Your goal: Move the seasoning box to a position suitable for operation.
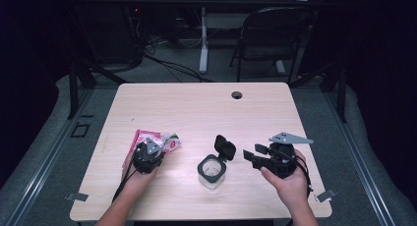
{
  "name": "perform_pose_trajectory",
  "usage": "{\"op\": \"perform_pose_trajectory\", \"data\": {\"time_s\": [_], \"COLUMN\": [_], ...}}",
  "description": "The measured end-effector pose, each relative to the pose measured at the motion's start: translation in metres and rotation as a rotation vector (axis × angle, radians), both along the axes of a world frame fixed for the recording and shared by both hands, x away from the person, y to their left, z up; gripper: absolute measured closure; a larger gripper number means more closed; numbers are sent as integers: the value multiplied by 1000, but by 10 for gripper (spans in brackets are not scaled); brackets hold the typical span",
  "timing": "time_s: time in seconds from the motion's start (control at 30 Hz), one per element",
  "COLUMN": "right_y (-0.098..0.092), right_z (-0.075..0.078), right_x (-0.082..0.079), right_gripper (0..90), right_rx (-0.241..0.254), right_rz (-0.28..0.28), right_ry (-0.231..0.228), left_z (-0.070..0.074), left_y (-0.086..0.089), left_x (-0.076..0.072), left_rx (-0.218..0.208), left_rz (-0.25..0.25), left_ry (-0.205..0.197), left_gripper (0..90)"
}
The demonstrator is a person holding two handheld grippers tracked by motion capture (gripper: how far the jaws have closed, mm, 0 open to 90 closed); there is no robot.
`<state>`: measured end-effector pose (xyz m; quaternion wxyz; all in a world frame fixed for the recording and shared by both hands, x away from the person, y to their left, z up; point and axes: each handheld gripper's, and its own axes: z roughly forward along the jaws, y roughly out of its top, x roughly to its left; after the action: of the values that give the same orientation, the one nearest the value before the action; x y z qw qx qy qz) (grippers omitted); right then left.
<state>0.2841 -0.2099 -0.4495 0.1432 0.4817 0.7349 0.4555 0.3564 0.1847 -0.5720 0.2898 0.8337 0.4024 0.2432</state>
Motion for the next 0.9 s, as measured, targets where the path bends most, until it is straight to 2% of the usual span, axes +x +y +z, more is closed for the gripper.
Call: {"op": "perform_pose_trajectory", "data": {"time_s": [0.37, 0.6, 0.9], "right_y": [-1, -5, -8], "right_z": [-2, -3, -4], "right_x": [-2, -4, -5], "right_gripper": [478, 478, 478], "right_rx": [-5, -2, -1], "right_rz": [-11, -30, -45], "right_ry": [7, 13, 17], "left_z": [1, -3, -3], "left_y": [-4, -9, -10], "left_x": [2, 6, 8], "left_rx": [-15, 2, 27], "left_rz": [-16, -22, -4], "left_ry": [-6, -14, -12], "left_gripper": [701, 679, 750]}}
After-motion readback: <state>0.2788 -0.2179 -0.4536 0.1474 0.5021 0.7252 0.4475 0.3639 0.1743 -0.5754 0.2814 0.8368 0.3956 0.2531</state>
